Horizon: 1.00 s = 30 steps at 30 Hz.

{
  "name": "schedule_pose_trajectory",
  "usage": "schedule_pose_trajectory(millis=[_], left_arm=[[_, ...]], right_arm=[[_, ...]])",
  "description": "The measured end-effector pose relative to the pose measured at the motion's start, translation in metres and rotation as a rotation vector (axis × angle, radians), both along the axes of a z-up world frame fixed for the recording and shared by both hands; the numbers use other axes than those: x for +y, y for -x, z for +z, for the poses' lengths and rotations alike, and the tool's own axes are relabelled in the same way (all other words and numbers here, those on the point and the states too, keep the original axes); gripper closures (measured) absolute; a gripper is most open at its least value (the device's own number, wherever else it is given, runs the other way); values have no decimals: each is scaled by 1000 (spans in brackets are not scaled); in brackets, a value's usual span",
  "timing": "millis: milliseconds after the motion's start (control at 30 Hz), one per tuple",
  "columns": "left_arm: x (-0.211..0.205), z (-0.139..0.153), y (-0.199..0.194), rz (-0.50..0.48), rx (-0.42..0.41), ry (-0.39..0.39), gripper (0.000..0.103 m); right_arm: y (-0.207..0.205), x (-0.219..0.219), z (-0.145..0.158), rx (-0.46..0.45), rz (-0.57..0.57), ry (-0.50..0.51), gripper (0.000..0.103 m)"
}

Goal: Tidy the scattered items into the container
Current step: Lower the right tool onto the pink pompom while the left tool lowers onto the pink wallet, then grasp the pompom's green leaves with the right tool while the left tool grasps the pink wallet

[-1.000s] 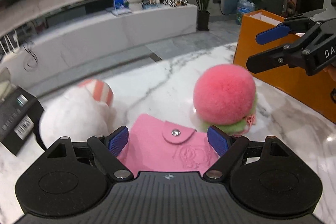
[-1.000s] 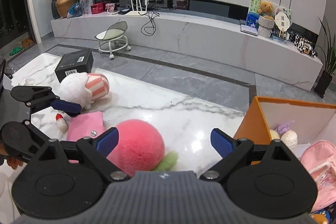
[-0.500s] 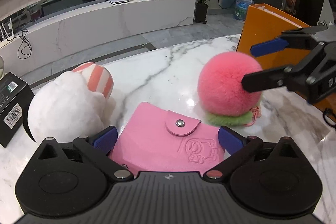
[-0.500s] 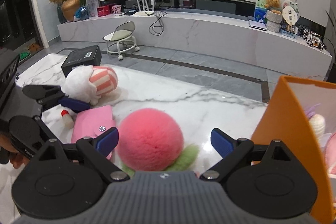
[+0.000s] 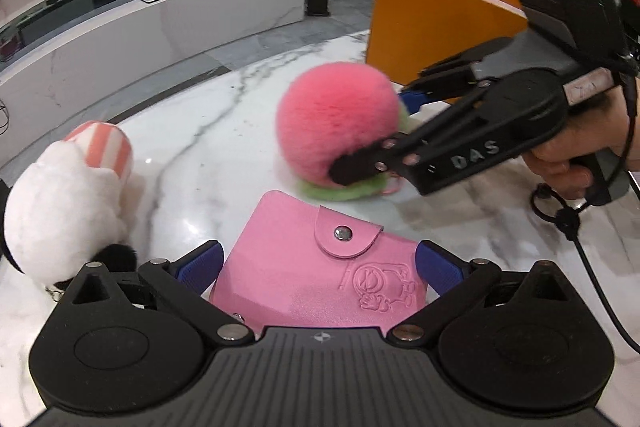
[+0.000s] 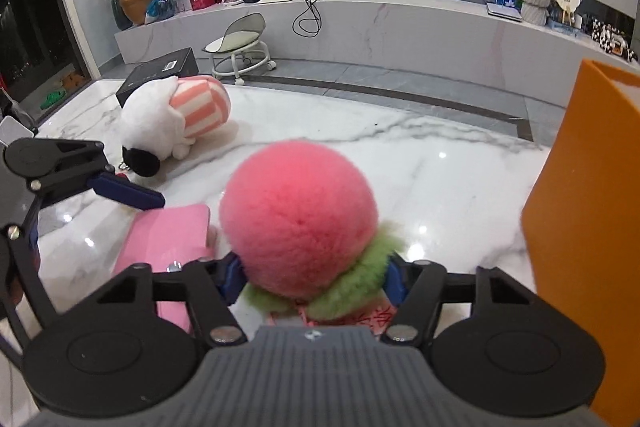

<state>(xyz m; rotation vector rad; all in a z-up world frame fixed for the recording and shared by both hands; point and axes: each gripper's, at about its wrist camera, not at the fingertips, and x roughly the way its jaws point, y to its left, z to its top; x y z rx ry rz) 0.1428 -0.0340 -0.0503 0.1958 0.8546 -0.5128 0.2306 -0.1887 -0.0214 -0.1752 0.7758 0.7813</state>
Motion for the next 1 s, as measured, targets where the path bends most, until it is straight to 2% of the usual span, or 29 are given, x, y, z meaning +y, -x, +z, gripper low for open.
schedule_pose_trajectory(millis=[100, 200, 433, 533, 667, 733, 867, 1000], left_arm=[[-3, -1, 1, -3, 6, 1, 0], [-6, -1, 2, -9, 16, -5, 0], [-13, 1, 15, -94, 53, -15, 0], [-16, -2, 21, -121, 41, -20, 0], [-18, -6, 23, -118, 39, -15, 0], [-18, -4, 18, -113, 69, -19, 0], [-25, -3, 18, -83, 100, -42, 0], [-29, -2, 23, -47, 140, -47, 0]], right_arm=[[1, 0, 2, 15, 15, 0, 54], [2, -2, 6, 28, 17, -5, 58], [6, -9, 24, 25, 7, -32, 58], [10, -11, 30, 20, 12, -38, 58], [16, -15, 35, 22, 20, -42, 58], [19, -16, 37, 21, 23, -41, 60], [21, -19, 41, 24, 29, -40, 79], [20, -17, 35, 70, 31, 28, 78]])
